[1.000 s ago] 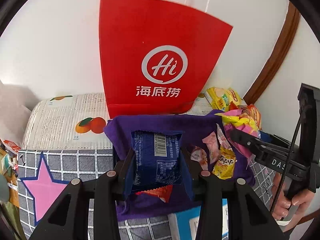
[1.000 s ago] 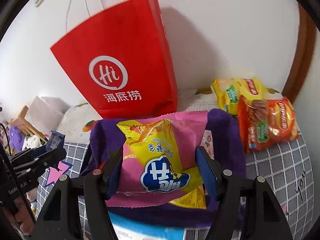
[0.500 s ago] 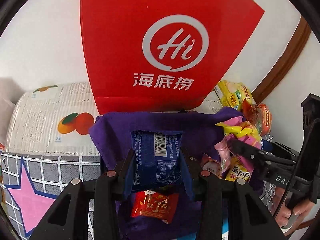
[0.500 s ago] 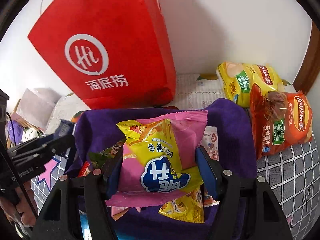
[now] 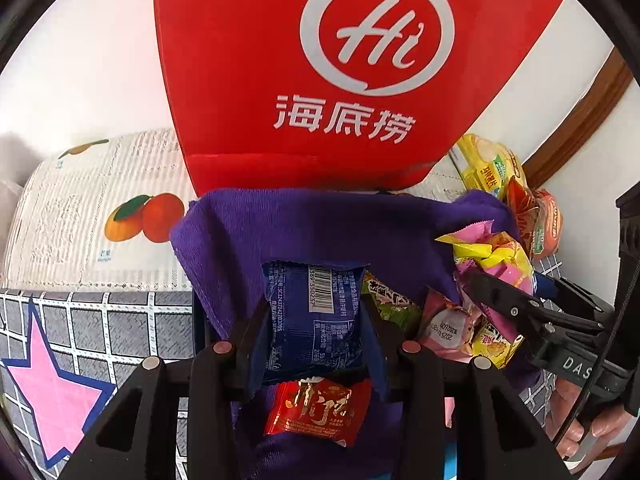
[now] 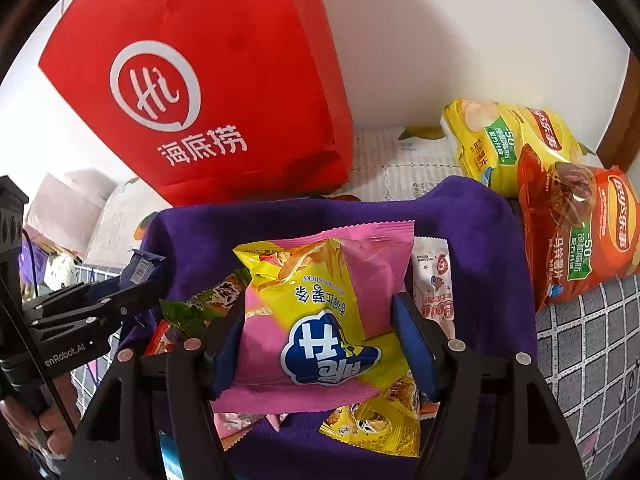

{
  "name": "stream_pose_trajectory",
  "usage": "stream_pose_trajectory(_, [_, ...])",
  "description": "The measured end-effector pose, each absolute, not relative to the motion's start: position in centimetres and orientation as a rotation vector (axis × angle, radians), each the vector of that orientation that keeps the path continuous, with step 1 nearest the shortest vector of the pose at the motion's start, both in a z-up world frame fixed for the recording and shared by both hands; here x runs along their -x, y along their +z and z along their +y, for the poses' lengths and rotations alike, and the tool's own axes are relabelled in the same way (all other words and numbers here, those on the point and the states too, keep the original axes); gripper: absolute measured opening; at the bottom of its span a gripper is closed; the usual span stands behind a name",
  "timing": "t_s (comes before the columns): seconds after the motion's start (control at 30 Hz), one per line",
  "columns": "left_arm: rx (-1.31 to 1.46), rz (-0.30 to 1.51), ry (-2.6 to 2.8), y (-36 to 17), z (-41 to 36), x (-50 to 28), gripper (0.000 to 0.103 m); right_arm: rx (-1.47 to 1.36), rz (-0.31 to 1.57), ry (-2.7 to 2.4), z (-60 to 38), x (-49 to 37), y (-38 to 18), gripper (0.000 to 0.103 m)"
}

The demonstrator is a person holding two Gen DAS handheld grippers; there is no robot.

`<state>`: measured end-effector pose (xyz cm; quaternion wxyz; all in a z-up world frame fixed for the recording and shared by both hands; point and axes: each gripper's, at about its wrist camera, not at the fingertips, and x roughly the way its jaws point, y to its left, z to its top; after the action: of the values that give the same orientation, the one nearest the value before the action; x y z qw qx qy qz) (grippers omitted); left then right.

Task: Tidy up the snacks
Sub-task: 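Carry the blue packet and chip bag onto the purple towel and open both tools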

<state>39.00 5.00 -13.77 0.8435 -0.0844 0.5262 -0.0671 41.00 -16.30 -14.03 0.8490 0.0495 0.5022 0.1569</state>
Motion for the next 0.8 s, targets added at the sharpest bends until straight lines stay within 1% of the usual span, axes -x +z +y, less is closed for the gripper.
stream_pose_trajectory(0.17, [0.178, 1.139, -0.146, -14.4, 4.6, -39.1, 0.039, -0.032, 1.055, 0.337, -15.4, -40.7, -14.2, 0.073])
stream_pose_trajectory(0.23, [0.175, 1.153, -0.148, -14.7, 4.5, -39.1, 0.039, -0.014, 1.061, 0.326, -15.2, -40.7, -14.4, 0.079])
stream_pose_trajectory(0.3, [0.172, 1.158, -0.153, -14.8, 4.3, -39.1, 0.039, 0.0, 1.063, 0.317, -15.0, -40.7, -14.6, 0.082])
stream_pose_trajectory(0.5, [0.172, 1.169, -0.155, -15.1, 4.1, -39.2, 0.04, -0.018, 1.075, 0.33, -15.4, -40.6, -14.4, 0.082])
stream_pose_trajectory(0.63, [0.167, 1.17, -0.16, -15.1, 3.8, -39.3, 0.04, -0.057, 1.053, 0.336, -16.0, -40.5, -13.7, 0.089])
stream_pose_trajectory(0.77, [0.16, 1.169, -0.17, -15.0, 3.5, -39.3, 0.04, -0.094, 1.031, 0.339, -16.5, -40.2, -12.8, 0.089])
stream_pose_trajectory(0.8, [0.159, 1.172, -0.171, -15.0, 3.4, -39.3, 0.042, -0.104, 1.028, 0.342, -16.7, -40.2, -12.6, 0.089])
